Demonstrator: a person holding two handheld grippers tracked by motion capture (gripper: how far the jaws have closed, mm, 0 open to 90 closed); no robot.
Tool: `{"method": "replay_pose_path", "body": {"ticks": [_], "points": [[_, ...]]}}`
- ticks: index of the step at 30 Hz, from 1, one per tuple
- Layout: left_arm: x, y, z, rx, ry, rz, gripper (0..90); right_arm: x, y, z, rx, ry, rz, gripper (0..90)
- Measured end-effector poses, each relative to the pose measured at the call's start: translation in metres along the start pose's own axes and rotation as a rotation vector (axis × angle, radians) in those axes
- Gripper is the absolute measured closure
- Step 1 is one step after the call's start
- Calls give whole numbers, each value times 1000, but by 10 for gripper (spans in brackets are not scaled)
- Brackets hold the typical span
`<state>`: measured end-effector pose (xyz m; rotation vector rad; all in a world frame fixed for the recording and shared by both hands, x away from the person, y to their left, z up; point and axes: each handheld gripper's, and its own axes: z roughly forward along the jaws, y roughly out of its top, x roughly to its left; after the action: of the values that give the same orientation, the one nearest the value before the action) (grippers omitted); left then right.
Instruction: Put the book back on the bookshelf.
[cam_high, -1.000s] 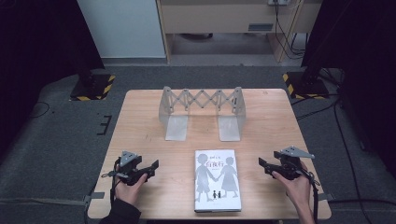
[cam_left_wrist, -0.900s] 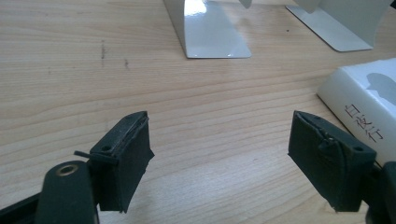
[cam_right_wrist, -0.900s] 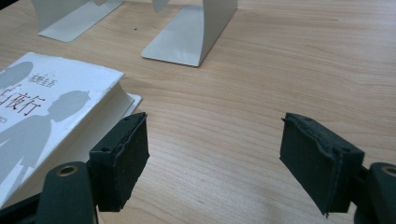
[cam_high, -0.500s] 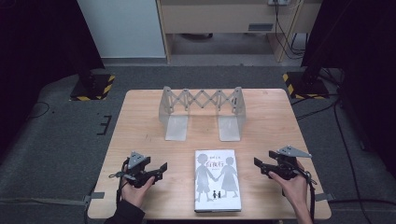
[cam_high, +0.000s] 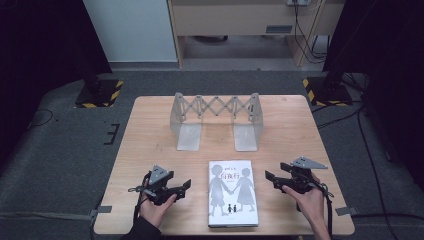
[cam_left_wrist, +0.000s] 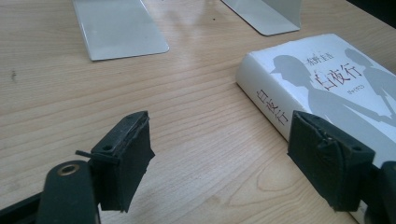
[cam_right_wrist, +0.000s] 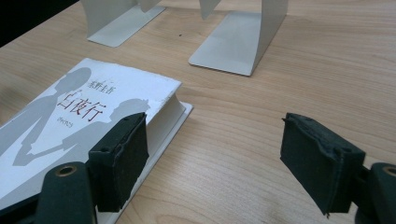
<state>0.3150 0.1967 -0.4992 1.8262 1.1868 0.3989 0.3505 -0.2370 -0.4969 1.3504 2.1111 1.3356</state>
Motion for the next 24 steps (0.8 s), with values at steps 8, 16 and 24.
{"method": "replay_pose_path", "body": {"ticks": [8,16,24], "points": [[-6,0,2,1,-22,3,210,4,0,2,0,17,4,234],[-14,1,5,-7,-46,7,219,9,-1,5,-2,37,-4,235],[-24,1,10,-7,-65,27,222,16,-1,8,-1,63,-7,237]]}}
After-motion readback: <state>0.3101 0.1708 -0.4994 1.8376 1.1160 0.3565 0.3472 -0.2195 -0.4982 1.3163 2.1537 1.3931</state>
